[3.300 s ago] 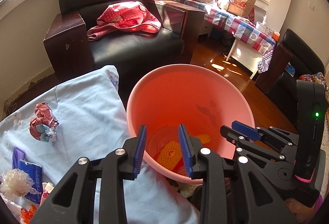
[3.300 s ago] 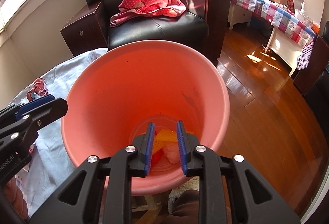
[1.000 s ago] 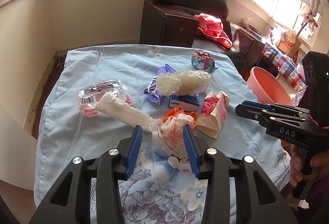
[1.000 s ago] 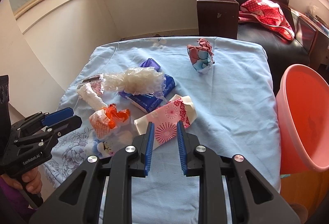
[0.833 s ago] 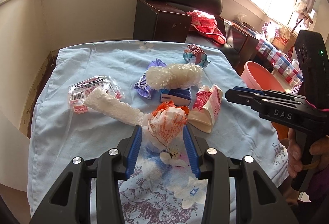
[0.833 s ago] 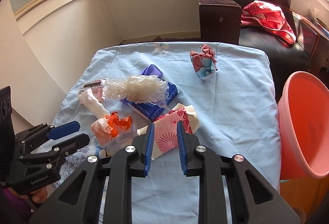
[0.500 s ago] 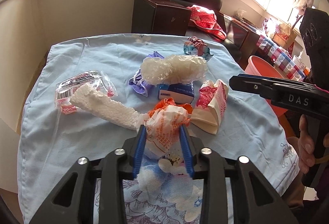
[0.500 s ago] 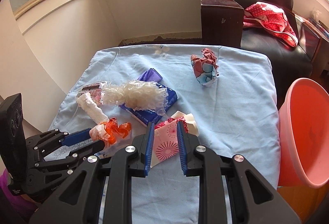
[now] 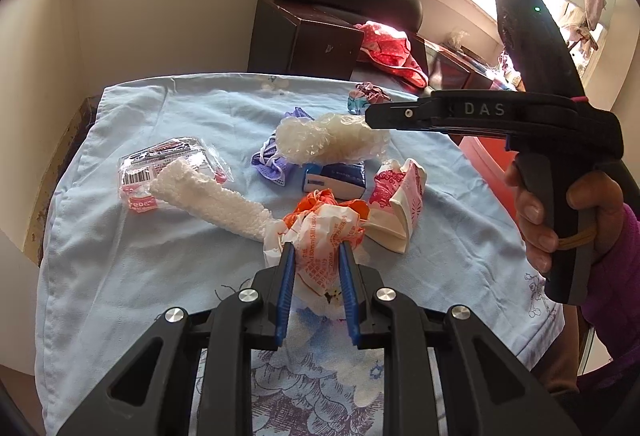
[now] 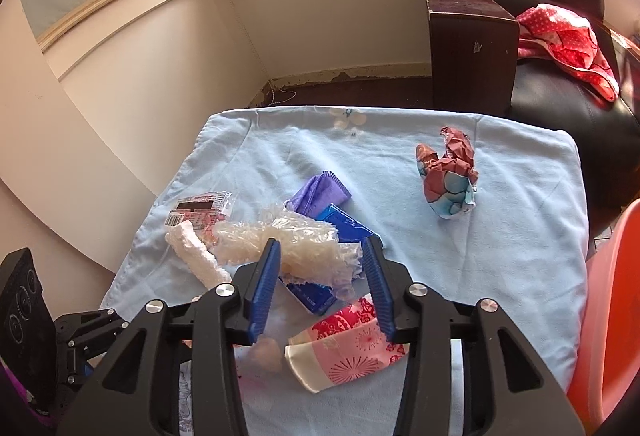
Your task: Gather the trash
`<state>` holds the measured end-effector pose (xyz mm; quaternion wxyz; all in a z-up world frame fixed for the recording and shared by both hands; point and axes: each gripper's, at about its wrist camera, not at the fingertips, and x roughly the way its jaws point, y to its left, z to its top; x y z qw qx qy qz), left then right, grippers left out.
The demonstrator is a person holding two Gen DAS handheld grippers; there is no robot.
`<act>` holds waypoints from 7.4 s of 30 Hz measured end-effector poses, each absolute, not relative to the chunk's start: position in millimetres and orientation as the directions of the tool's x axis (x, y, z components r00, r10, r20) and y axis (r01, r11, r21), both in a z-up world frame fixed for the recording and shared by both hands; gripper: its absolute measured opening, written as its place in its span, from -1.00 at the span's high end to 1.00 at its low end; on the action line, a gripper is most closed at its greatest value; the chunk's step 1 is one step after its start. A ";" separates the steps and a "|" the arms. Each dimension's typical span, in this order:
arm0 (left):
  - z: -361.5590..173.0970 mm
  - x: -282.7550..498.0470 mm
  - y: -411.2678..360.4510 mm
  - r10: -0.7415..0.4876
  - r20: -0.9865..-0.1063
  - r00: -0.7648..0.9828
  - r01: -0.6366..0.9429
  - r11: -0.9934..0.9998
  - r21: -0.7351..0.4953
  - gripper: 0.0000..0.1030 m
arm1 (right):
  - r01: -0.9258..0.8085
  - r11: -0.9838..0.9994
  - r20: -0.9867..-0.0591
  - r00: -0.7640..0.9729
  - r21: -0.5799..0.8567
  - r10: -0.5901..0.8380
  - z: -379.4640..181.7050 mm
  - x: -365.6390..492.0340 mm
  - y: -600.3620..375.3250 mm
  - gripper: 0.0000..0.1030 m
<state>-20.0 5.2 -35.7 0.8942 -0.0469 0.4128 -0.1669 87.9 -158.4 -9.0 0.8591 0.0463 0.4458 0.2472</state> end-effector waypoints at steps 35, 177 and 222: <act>13.3 -24.6 -1.5 -0.335 -0.648 0.684 0.288 0.940 -0.182 0.59 | -0.416 0.858 -0.718 0.493 0.301 0.491 8.3 36.2 -174.1 0.91; 62.0 13.2 -107.2 -0.521 -0.562 0.643 0.428 0.852 -0.300 0.59 | -0.057 0.928 -0.681 0.663 0.368 0.311 8.1 -4.4 -318.4 0.47; 8.0 43.5 -300.3 -0.608 -0.700 0.375 0.589 0.739 -0.327 0.56 | 0.276 0.910 -0.713 0.701 0.310 0.030 -14.5 -24.4 -454.0 0.40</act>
